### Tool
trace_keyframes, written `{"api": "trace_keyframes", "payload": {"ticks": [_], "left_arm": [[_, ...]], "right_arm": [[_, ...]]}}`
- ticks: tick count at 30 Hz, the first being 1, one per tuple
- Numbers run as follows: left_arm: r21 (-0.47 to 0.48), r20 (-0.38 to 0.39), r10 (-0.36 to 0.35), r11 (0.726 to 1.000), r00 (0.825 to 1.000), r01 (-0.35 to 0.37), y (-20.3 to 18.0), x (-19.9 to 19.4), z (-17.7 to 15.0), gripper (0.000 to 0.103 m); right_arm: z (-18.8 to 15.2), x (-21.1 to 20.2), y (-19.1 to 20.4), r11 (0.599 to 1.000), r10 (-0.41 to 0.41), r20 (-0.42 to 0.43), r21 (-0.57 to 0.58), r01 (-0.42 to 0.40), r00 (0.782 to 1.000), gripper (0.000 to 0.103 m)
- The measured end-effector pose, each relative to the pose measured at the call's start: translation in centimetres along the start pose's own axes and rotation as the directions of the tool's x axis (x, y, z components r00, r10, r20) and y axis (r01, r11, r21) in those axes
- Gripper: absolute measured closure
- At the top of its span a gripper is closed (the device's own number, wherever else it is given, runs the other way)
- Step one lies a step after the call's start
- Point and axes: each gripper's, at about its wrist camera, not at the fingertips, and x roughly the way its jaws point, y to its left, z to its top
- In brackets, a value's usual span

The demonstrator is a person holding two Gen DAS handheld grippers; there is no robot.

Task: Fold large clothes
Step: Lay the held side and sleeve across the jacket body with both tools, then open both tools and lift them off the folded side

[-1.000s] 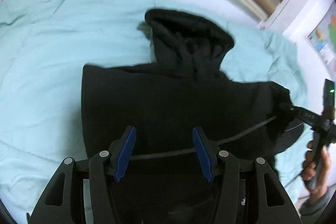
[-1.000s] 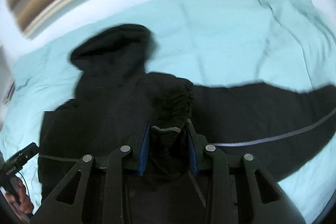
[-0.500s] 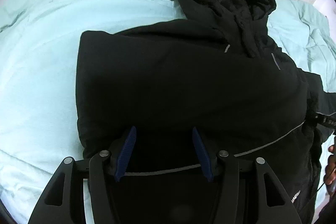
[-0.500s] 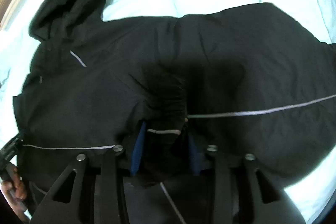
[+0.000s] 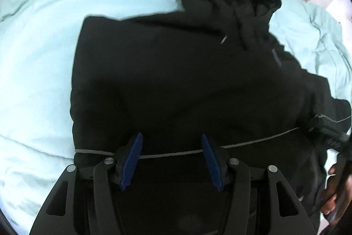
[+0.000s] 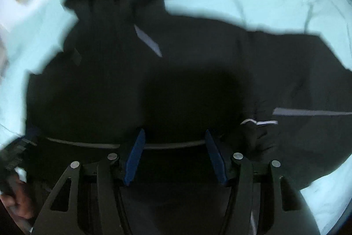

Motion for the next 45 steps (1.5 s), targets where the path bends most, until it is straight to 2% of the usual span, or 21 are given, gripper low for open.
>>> {"api": "trace_keyframes", "payload": {"ticks": [2, 4, 7, 10, 15, 18, 20, 27, 31, 35, 42, 45], "left_arm": [[0.009, -0.004, 0.018, 1.0, 1.0, -0.018, -0.2, 0.4, 0.1, 0.046], [0.018, -0.005, 0.034, 0.999, 0.999, -0.033, -0.7, 0.0, 0.4, 0.046], [0.031, 0.006, 0.011, 0.999, 1.0, -0.011, -1.1, -2.2, 0.0, 0.045], [0.048, 0.04, -0.036, 0.998, 0.999, 0.034, -1.3, -6.3, -1.6, 0.045], [0.102, 0.066, -0.038, 0.994, 0.997, 0.031, -1.7, -12.1, -5.6, 0.045], [0.122, 0.087, -0.056, 0.991, 0.995, 0.045, -2.1, -15.2, -8.1, 0.045], [0.137, 0.103, -0.079, 0.988, 0.992, 0.064, -2.2, -17.3, -9.9, 0.045], [0.15, 0.107, -0.147, 0.98, 0.983, 0.13, -2.3, -20.8, -14.8, 0.045], [0.15, 0.09, -0.163, 0.978, 0.982, 0.148, -2.7, -21.7, -16.8, 0.045], [0.14, 0.11, -0.157, 0.98, 0.981, 0.141, -3.0, -22.9, -18.4, 0.045], [0.071, 0.158, -0.104, 0.993, 0.982, 0.094, -4.8, -24.4, -18.7, 0.045], [0.021, 0.175, -0.097, 0.995, 0.98, 0.095, -6.3, -24.6, -18.0, 0.045]], "right_arm": [[-0.8, 0.7, 0.1, 1.0, -0.009, 0.007, -0.002, 0.009, 1.0, 0.043], [-0.6, 0.5, -0.1, 1.0, -0.01, -0.022, 0.006, 0.01, 1.0, 0.043], [-0.1, -0.9, -0.9, 0.998, 0.028, -0.062, 0.054, -0.025, 0.998, 0.043], [-1.3, -5.1, -0.9, 0.998, 0.034, -0.002, 0.047, -0.034, 0.999, 0.043], [-5.8, -12.5, 0.1, 0.997, 0.038, 0.067, 0.067, -0.043, 0.997, 0.043], [-8.9, -17.2, 0.8, 0.996, 0.021, 0.112, 0.086, -0.031, 0.994, 0.043], [-9.8, -19.8, 1.6, 0.995, 0.009, 0.135, 0.099, -0.022, 0.991, 0.043], [-15.8, -26.0, 3.0, 0.99, -0.047, 0.197, 0.138, 0.02, 0.979, 0.043], [-19.1, -26.6, 2.5, 0.987, -0.049, 0.168, 0.162, 0.021, 0.985, 0.043], [-21.0, -26.1, 1.2, 0.985, -0.053, 0.143, 0.169, 0.028, 0.988, 0.043], [-20.0, -26.5, -3.8, 0.982, -0.033, 0.171, 0.187, 0.0, 0.985, 0.043], [-18.4, -27.4, -8.3, 0.98, -0.046, 0.179, 0.199, 0.01, 0.983, 0.043]]}}
